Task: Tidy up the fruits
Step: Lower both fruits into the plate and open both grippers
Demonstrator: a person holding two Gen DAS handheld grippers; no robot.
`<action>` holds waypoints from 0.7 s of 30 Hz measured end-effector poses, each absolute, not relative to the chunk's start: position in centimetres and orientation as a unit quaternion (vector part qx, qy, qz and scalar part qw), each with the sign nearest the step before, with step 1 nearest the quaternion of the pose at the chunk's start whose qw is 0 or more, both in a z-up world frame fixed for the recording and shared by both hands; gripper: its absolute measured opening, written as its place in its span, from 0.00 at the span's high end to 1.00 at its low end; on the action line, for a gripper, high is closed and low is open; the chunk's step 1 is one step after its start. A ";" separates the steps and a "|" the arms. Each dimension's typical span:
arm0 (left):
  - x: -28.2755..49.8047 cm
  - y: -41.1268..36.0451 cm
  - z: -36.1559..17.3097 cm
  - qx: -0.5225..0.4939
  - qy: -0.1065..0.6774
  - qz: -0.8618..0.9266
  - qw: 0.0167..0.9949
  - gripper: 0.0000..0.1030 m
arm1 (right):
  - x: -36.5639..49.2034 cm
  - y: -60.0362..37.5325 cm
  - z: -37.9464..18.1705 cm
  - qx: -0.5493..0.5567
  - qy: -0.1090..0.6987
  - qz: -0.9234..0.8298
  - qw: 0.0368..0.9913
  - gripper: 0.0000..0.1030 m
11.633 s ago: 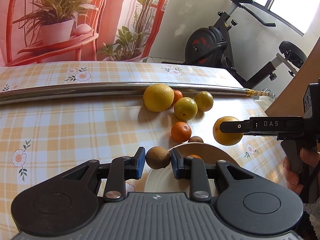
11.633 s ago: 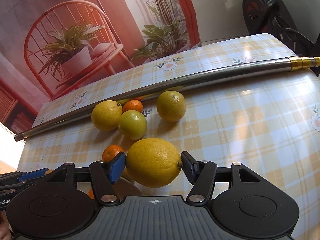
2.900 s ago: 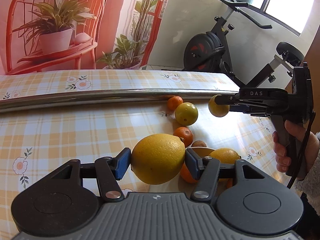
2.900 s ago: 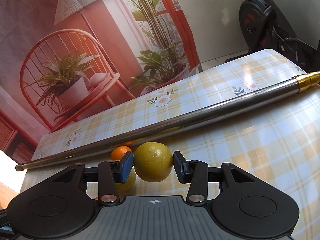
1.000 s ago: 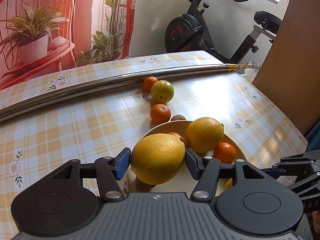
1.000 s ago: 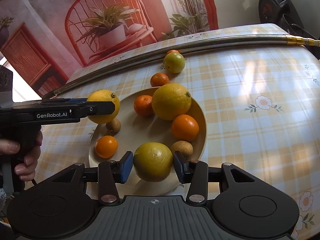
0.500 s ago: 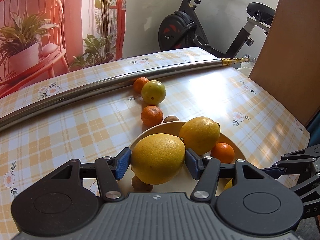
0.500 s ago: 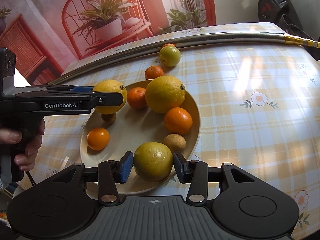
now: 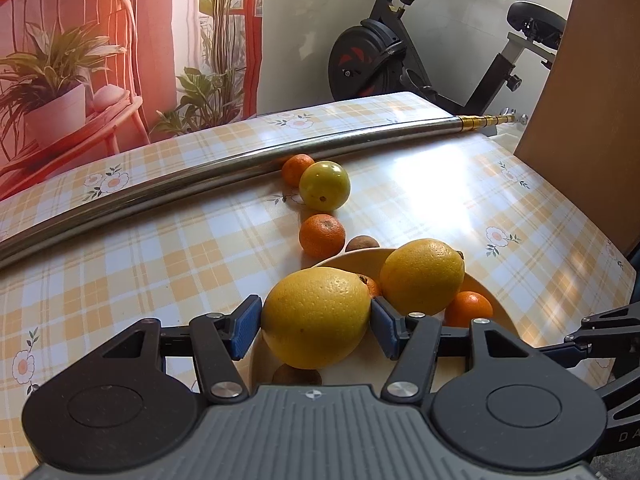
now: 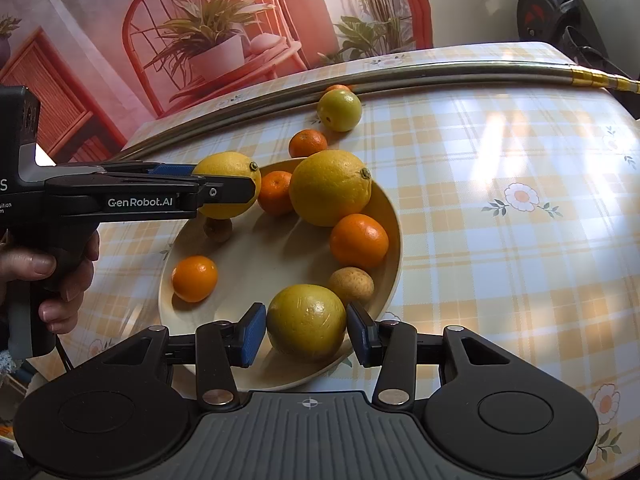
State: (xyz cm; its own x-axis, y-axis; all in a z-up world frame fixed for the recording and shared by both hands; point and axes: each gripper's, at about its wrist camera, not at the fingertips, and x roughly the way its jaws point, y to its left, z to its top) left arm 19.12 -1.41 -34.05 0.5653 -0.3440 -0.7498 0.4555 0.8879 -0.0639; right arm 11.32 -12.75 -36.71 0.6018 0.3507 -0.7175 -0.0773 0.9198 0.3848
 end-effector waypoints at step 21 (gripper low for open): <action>17.7 -0.1 -34.5 0.046 0.420 -0.226 0.878 0.40 | 11.5 -12.9 -36.7 0.162 0.430 0.118 0.880 0.58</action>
